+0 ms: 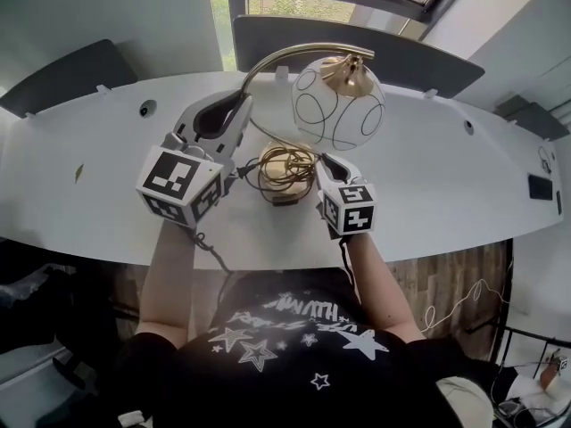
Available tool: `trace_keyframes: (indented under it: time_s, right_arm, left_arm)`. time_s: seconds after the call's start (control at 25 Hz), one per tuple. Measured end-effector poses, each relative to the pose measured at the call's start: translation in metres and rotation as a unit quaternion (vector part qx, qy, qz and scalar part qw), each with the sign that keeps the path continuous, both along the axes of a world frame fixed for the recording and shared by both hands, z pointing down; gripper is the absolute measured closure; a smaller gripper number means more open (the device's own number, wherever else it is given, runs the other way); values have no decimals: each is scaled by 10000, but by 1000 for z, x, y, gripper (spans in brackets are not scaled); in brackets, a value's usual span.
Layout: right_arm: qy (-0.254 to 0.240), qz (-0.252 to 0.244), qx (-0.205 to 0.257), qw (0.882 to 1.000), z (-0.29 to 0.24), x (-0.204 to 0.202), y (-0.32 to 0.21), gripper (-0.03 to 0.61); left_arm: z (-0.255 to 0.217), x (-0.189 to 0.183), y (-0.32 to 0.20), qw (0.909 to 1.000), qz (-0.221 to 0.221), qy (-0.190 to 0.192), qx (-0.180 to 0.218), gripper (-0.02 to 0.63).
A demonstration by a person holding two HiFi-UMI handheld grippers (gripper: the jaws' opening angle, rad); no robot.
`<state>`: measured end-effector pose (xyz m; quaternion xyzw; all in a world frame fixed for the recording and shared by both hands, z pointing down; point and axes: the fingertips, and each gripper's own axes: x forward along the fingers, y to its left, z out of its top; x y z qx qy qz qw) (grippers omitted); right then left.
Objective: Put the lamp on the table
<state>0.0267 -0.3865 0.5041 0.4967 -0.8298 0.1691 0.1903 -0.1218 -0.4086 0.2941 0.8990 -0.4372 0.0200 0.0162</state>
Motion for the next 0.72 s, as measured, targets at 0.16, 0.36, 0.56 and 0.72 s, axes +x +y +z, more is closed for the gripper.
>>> trace_keyframes:
  time_s: [0.16,0.36,0.56,0.72]
  right_arm:
    - [-12,-137,-31,9999,0,-7,-21,534]
    - [32,-201,-132,9997,11,-6,-46,534]
    - [49,-183,-232,9996,20,-4,-68,534]
    - [63,-142,-297,9994,29,-4,-90,534]
  left_arm:
    - [5,-5,-19,9999,-98,-28,49,583]
    - [14,-3,-43,9998,-172,-106,31,583]
    - [22,1,-64,9997,-162,-178,-30,583]
    - [31,0,-88,9996,-178,-196,-113,583]
